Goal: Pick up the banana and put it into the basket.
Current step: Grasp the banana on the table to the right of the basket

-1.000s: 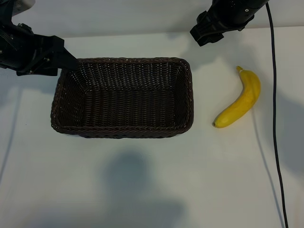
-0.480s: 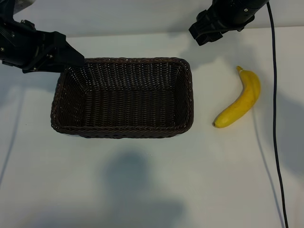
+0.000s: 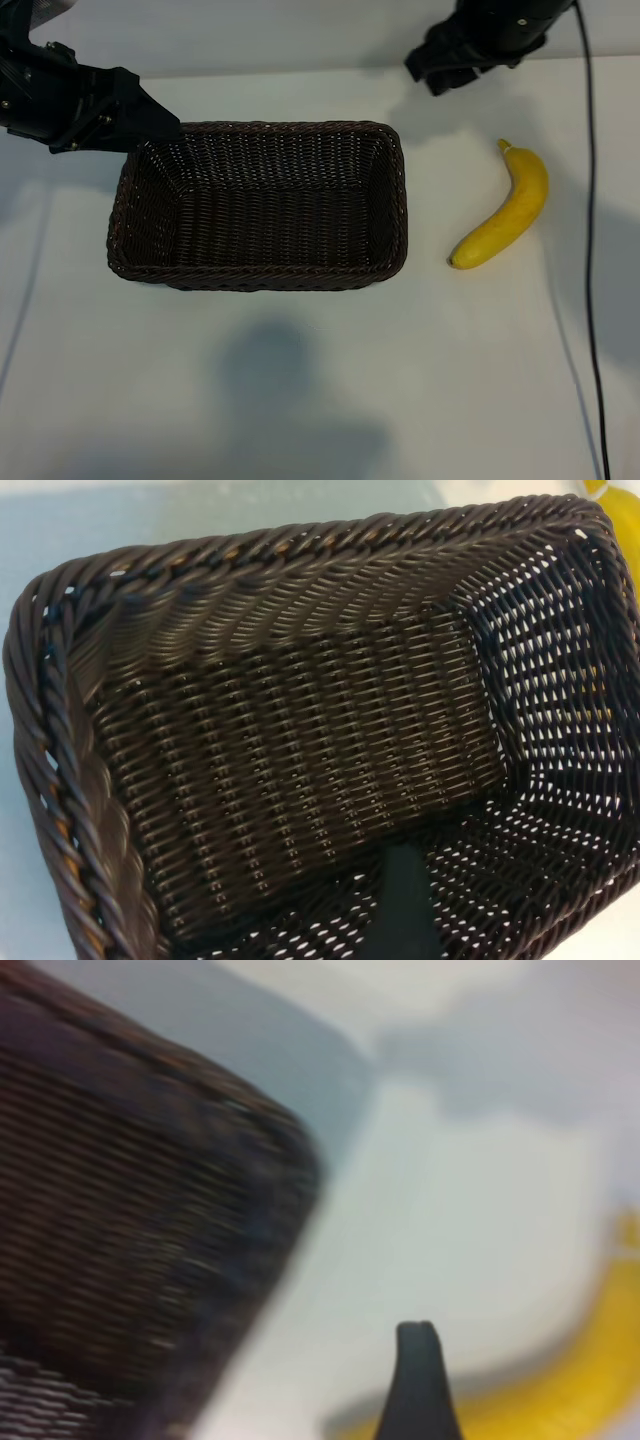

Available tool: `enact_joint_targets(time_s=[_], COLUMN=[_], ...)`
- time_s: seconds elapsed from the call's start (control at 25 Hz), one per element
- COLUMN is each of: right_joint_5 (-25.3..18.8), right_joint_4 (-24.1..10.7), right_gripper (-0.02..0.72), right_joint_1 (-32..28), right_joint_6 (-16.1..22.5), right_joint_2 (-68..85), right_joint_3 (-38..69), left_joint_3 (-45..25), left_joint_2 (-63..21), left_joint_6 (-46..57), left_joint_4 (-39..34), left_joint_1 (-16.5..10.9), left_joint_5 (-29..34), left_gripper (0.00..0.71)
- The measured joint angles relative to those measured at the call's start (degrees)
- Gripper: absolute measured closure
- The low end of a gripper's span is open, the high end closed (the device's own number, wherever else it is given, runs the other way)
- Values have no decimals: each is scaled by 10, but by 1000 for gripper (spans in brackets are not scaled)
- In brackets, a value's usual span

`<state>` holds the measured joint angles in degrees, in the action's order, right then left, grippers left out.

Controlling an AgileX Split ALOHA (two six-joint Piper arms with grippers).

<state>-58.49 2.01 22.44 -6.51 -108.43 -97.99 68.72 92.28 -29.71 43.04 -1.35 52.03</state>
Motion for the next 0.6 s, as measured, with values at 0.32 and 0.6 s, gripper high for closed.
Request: enact_joint_targets(time_s=[0.32,0.6], right_joint_5=[-72,-80], right_joint_4=[-101,-80], right_gripper=[90,90], right_joint_1=[-34,-57], right_joint_6=[91,140], right_joint_2=[0,0], right_joint_3=[0,34], left_joint_3=[0,0], left_joint_2=[0,0], left_joint_6=[-1,0], left_joint_4=[0,0], left_joint_1=[0,0], left_joint_5=[0,-1], left_gripper=[109,109])
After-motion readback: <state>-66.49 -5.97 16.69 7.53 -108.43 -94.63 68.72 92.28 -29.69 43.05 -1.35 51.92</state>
